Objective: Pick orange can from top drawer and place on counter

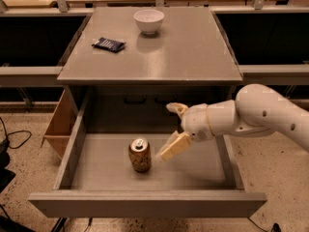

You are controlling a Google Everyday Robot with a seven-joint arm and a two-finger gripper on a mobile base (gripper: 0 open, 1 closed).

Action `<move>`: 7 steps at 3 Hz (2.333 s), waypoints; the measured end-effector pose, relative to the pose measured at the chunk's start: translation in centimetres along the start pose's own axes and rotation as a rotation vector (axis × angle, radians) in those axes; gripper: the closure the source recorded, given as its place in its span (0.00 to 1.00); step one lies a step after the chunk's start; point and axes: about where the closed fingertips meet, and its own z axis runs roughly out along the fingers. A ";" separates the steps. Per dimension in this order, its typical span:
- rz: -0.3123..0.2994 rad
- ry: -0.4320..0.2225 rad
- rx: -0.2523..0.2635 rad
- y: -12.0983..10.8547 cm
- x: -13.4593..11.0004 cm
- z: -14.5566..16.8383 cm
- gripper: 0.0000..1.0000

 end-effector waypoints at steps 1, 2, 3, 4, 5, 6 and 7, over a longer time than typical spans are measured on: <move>-0.030 -0.082 -0.039 0.5 -0.1 3.0 0.00; -0.048 -0.142 -0.066 1.2 0.5 5.2 0.00; -0.065 -0.174 -0.079 1.4 1.1 7.0 0.00; -0.083 -0.177 -0.090 1.3 1.6 8.3 0.15; -0.096 -0.174 -0.093 1.4 2.1 9.3 0.38; -0.097 -0.174 -0.093 1.4 2.1 9.4 0.61; -0.097 -0.174 -0.093 1.4 2.1 9.4 0.85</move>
Offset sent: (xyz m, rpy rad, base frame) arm -0.0054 0.0626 -0.0505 0.2087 -0.0579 0.1141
